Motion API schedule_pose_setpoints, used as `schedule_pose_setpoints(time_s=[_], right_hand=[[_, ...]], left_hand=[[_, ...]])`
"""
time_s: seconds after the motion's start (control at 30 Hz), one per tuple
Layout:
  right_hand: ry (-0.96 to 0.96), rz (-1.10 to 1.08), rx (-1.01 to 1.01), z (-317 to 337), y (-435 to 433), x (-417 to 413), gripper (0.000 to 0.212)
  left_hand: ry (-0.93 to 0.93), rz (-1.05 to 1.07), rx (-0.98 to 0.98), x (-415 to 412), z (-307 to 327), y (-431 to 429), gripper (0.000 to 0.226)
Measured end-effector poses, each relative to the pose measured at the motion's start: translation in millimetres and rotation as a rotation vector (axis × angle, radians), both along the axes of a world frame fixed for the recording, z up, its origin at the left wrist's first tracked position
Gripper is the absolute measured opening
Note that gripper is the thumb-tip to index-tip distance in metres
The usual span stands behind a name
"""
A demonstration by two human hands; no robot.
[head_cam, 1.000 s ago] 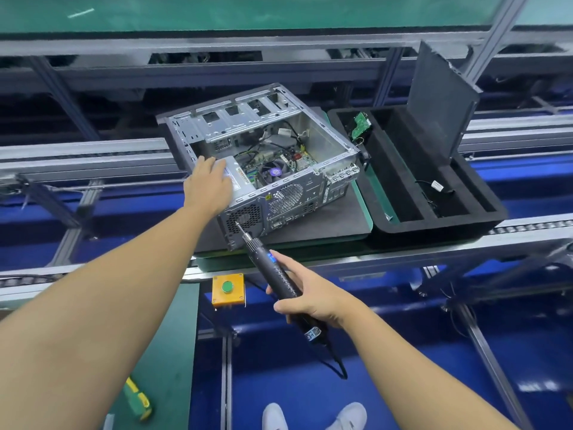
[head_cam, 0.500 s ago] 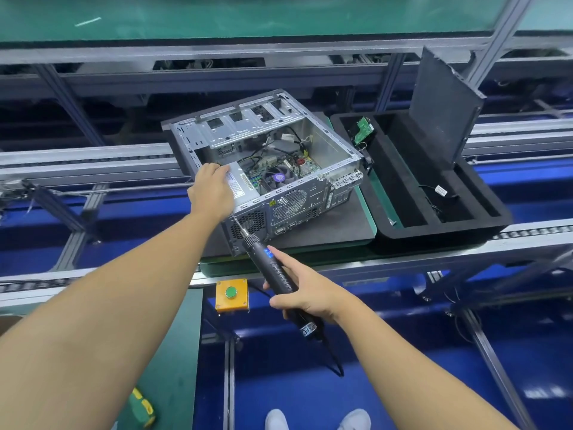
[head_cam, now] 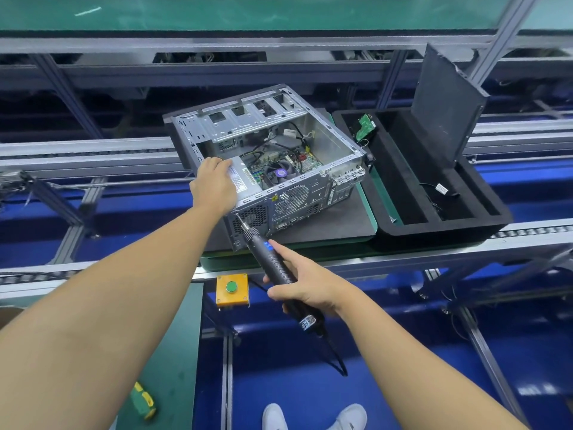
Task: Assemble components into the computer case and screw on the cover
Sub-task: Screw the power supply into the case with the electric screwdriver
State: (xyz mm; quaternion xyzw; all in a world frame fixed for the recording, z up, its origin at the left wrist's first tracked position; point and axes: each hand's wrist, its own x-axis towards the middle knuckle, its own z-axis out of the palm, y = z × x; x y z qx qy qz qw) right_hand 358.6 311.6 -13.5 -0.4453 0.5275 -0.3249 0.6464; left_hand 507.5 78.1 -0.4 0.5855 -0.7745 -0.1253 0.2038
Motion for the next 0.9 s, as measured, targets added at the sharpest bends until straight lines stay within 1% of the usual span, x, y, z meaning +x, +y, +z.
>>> schedule_pose_setpoints(time_s=[0.1, 0.3, 0.6, 0.73, 0.9], right_hand=[[-0.059, 0.005, 0.023, 2, -1, 1, 0.098], [-0.097, 0.000, 0.045, 3, -3, 4, 0.097], [-0.094, -0.015, 0.035, 5, -3, 8, 0.096], [-0.080, -0.016, 0.044, 6, -2, 7, 0.098], [-0.070, 0.012, 0.048, 6, 6, -4, 0.093]], left_hand=[[-0.008, -0.001, 0.001, 1, 1, -1, 0.045], [-0.004, -0.016, -0.024, 2, 1, -2, 0.045], [0.023, -0.004, -0.019, 2, -1, -3, 0.050], [0.032, -0.009, -0.022, 2, 0, -2, 0.048], [0.025, -0.049, -0.013, 4, 1, -3, 0.044]])
